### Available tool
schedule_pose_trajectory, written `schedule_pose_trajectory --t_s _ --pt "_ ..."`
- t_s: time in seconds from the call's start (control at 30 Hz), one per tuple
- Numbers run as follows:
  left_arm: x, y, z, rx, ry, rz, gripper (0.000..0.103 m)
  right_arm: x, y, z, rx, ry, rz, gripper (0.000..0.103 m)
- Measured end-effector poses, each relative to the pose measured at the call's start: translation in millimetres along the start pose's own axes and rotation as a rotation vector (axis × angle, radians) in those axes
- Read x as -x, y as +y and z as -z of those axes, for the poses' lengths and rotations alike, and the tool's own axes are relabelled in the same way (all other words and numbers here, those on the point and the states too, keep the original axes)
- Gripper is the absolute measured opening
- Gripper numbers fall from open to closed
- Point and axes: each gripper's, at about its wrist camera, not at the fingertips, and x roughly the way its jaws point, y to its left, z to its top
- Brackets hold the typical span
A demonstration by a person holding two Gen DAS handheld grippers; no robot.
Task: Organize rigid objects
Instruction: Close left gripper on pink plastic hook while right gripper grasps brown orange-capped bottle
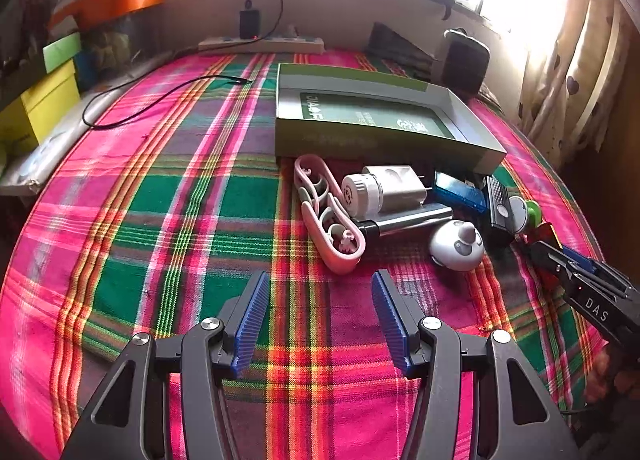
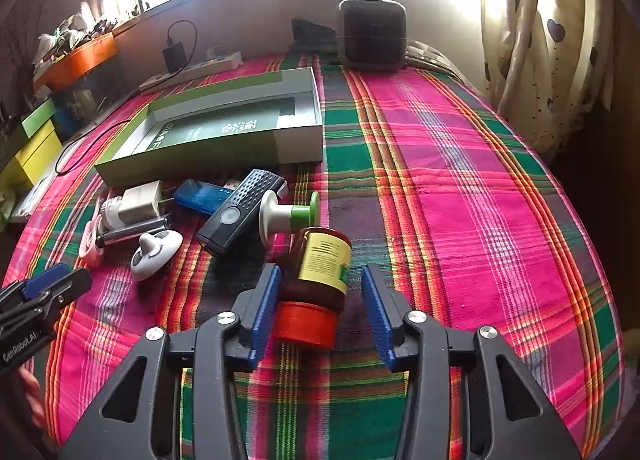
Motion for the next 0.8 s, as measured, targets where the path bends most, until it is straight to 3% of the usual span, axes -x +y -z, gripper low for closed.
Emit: schedule_pose_trajectory --t_s 0.07,0.2,0.8 --pt "0 0 -2 0.005 -0.005 0.006 0.053 0 -2 0 0.005 -0.002 -0.009 0.034" --pt "0 -1 -9 0.005 -0.028 -0.004 0.053 1 -5 0 0.025 -0.009 -0.026 0.033" --pt "-17 5 -26 -0.008 0.023 -0.092 0.053 0 -5 -2 0.086 -0.009 -0.06 0.033"
